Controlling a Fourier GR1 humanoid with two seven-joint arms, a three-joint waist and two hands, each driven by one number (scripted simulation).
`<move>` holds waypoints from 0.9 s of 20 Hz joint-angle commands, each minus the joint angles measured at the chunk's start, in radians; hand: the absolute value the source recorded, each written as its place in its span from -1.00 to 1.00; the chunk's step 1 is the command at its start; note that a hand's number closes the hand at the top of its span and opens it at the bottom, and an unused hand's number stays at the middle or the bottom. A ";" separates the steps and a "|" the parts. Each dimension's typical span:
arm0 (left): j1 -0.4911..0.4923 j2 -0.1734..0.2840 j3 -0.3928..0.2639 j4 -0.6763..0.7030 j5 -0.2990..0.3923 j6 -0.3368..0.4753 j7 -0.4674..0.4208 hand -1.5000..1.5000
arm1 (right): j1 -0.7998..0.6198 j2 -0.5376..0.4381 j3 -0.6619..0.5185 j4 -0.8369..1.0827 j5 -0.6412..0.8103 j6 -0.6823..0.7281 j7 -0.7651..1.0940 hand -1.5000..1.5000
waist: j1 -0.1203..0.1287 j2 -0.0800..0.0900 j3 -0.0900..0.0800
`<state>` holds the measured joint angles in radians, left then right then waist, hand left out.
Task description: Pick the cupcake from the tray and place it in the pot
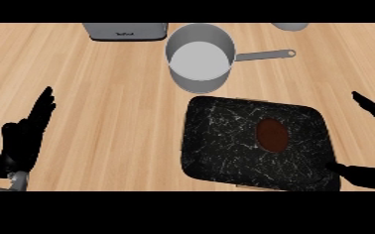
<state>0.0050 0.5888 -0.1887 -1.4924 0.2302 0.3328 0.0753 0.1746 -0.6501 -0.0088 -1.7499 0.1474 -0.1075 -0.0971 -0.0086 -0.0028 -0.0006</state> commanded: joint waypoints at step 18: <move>-0.025 -0.047 0.033 0.031 -0.046 -0.046 0.000 0.00 | -0.515 -0.097 0.305 -0.001 -0.105 0.686 0.854 -1.00 | 0.025 0.005 0.000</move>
<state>-0.0205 0.5486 -0.1772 -1.4807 0.1906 0.2977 0.0824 -0.2430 -0.7658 0.2845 -1.7993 0.1042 0.4532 0.6701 0.0240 0.0032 -0.0017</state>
